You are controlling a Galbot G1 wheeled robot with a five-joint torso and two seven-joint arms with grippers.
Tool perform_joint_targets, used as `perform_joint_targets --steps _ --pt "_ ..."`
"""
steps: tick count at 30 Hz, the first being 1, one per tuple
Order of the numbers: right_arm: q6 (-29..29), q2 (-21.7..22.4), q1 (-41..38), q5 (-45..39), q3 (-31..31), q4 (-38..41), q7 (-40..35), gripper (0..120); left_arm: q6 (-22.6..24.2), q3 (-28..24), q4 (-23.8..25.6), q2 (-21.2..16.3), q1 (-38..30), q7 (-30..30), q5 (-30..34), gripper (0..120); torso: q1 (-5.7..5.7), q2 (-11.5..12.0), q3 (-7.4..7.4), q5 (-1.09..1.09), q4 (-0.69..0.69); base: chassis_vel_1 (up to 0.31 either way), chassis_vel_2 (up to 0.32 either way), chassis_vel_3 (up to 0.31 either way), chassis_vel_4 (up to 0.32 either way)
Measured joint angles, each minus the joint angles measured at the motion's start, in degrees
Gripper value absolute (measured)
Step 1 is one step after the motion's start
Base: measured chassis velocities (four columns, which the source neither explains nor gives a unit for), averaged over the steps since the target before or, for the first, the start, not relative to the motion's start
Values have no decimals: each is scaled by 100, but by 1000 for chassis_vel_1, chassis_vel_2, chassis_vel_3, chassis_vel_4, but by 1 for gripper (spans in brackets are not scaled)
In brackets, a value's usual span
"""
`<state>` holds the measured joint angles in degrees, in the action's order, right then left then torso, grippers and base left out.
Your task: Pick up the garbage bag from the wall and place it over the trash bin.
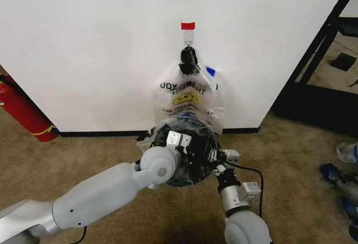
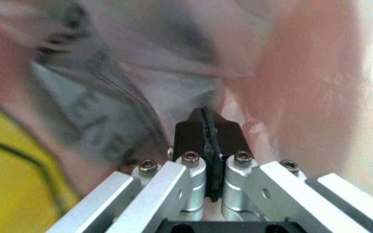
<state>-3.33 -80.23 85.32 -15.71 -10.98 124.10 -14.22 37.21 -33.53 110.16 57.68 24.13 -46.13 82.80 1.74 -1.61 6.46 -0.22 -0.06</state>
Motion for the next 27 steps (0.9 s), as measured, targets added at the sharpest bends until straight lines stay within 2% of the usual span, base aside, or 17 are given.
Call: perform_joint_targets --steps 9,11,14,15,19,22,27 --pt "7 37 46 112 51 111 41 1 172 -119 -121 43 -40 7 -191 3 0 0 0 0 1 0 0 0 0" --pt "11 37 36 116 55 103 42 1 185 -110 -101 65 -55 58 -174 13 0 0 0 0 1 0 0 0 0" --pt "12 36 32 118 64 93 43 1 186 -92 -95 81 -70 92 -133 20 0 0 0 0 1 0 0 0 0" --pt "13 39 30 121 71 84 45 1 186 -78 -92 85 -86 119 -107 26 0 0 0 0 1 0 0 0 0" --pt "14 57 25 123 73 66 48 1 185 -53 -81 65 -93 138 -98 41 0 0 0 0 1 0 0 0 0" --pt "14 58 23 125 78 57 49 1 184 -39 -80 59 -93 138 -97 48 0 0 0 0 1 0 0 0 0" --pt "15 49 12 144 98 26 54 1 184 5 -66 -7 -129 140 -79 71 0 0 0 0 1 0 0 0 0"
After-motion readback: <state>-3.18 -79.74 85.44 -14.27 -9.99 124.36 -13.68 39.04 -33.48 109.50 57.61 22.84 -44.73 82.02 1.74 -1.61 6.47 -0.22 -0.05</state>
